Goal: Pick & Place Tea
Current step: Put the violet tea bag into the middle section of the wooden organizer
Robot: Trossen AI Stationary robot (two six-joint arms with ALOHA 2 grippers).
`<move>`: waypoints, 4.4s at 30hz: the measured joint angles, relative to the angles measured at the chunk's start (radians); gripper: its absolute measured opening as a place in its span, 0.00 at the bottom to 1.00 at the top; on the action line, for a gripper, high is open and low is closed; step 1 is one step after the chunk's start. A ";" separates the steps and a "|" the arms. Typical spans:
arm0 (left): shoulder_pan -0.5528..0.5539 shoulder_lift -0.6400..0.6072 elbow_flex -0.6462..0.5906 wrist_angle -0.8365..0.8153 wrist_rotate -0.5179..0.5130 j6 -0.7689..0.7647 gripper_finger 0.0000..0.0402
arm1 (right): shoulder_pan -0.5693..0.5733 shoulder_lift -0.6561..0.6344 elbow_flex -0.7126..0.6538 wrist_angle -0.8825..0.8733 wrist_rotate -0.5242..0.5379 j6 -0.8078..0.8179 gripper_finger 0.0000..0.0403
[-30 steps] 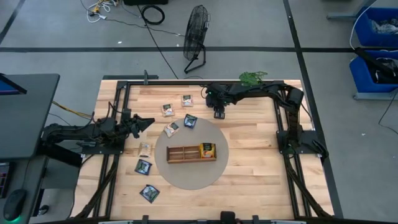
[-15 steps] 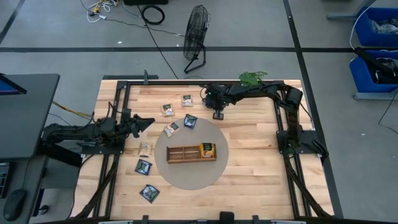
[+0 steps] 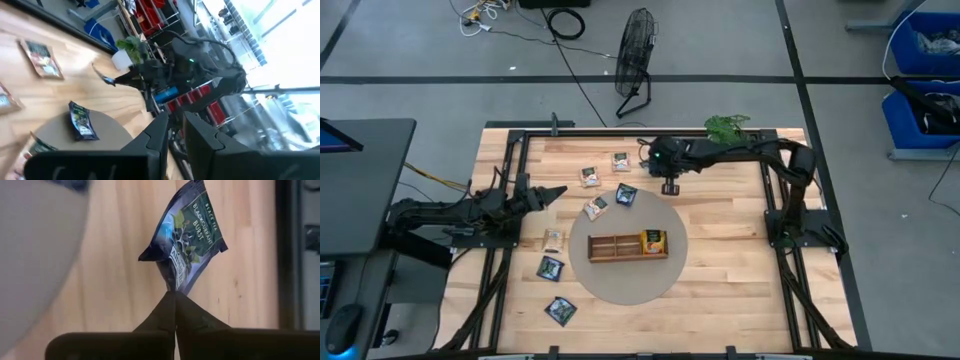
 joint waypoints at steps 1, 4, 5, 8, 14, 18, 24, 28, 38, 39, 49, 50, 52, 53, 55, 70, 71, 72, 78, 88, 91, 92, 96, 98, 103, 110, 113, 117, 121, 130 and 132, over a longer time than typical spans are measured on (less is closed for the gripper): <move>0.000 0.000 0.000 0.000 -0.001 -0.033 0.15 | 0.011 -0.015 0.000 0.001 0.010 0.000 0.00; 0.000 0.000 0.000 -0.001 -0.016 -0.115 0.15 | 0.050 -0.067 0.000 -0.002 0.043 -0.002 0.00; 0.000 0.000 0.000 -0.001 -0.024 -0.147 0.15 | 0.062 -0.083 0.000 -0.001 0.055 -0.002 0.00; 0.000 0.000 0.000 -0.001 -0.057 -0.227 0.15 | 0.102 -0.127 0.000 -0.010 0.072 0.001 0.00; 0.000 0.000 0.000 -0.001 -0.113 -0.315 0.16 | 0.197 -0.180 0.000 -0.023 0.108 0.022 0.00; 0.000 0.000 0.000 -0.001 -0.102 -0.339 0.25 | 0.261 -0.187 0.000 -0.018 0.131 0.042 0.00; 0.000 0.038 0.000 0.013 -0.082 -0.448 0.46 | 0.334 -0.187 0.000 0.004 0.147 0.058 0.00; 0.000 0.110 0.002 0.081 -0.014 -0.468 0.51 | 0.373 -0.186 0.008 0.003 0.176 0.030 0.00; 0.000 0.418 0.145 0.150 0.008 -0.401 0.48 | 0.430 -0.186 0.093 0.020 0.203 -0.022 0.00; 0.000 0.449 0.157 0.169 0.010 -0.388 0.48 | 0.431 -0.186 0.100 0.016 0.204 -0.026 0.00; 0.000 0.775 0.363 0.182 0.099 -0.304 0.48 | 0.438 -0.186 0.117 -0.006 0.204 -0.082 0.00; 0.000 0.804 0.388 0.182 0.099 -0.298 0.48 | 0.441 -0.186 0.117 -0.005 0.204 -0.089 0.00; 0.003 0.862 0.437 0.185 0.101 -0.278 0.48 | 0.450 -0.186 0.117 -0.002 0.204 -0.100 0.00; 0.005 0.889 0.458 0.185 0.107 -0.268 0.48 | 0.454 -0.186 0.117 -0.002 0.204 -0.103 0.00; 0.013 0.942 0.497 0.182 0.136 -0.258 0.48 | 0.463 -0.186 0.117 -0.002 0.204 -0.103 0.00; 0.018 1.180 0.646 0.180 0.350 -0.233 0.48 | 0.528 -0.186 0.118 -0.051 0.311 -0.094 0.00; 0.018 1.180 0.647 0.183 0.354 -0.233 0.47 | 0.530 -0.186 0.118 -0.057 0.319 -0.089 0.00; 0.018 1.180 0.647 0.183 0.355 -0.232 0.47 | 0.531 -0.186 0.118 -0.059 0.326 -0.082 0.00; 0.018 1.179 0.647 0.183 0.376 -0.216 0.32 | 0.536 -0.186 0.118 -0.055 0.351 -0.076 0.00; 0.017 1.178 0.647 0.180 0.393 -0.085 0.01 | 0.549 -0.205 0.118 -0.071 0.246 0.107 0.04; 0.017 1.178 0.647 0.171 0.411 -0.025 0.01 | 0.529 -0.251 0.119 -0.082 0.131 0.234 0.09; 0.018 1.177 0.647 0.170 0.414 -0.016 0.01 | 0.521 -0.268 0.119 -0.090 0.094 0.269 0.12; 0.018 1.176 0.647 0.165 0.441 0.051 0.01 | 0.483 -0.340 0.119 -0.093 -0.023 0.399 0.21; 0.018 1.176 0.647 0.165 0.469 0.102 0.01 | 0.457 -0.371 0.119 -0.090 -0.064 0.484 0.26; 0.014 1.176 0.647 0.181 0.555 0.226 0.00 | 0.356 -0.391 0.119 -0.065 -0.248 0.694 0.37; 0.005 1.176 0.647 0.183 0.615 0.313 0.00 | 0.249 -0.352 0.119 0.033 -0.532 0.820 0.50; 0.004 1.176 0.647 0.177 0.615 0.325 0.00 | 0.220 -0.324 0.119 0.080 -0.668 0.877 0.52; 0.003 1.176 0.647 0.176 0.615 0.326 0.00 | 0.221 -0.290 0.119 0.114 -0.681 0.894 0.53; 0.001 1.176 0.647 0.176 0.615 0.324 0.00 | 0.226 -0.257 0.119 0.119 -0.661 0.913 0.53; -0.001 1.176 0.647 0.176 0.618 0.325 0.00 | 0.225 -0.218 0.119 0.147 -0.692 0.930 0.47; -0.001 1.176 0.647 0.175 0.618 0.324 0.00 | 0.226 -0.204 0.119 0.156 -0.720 0.944 0.45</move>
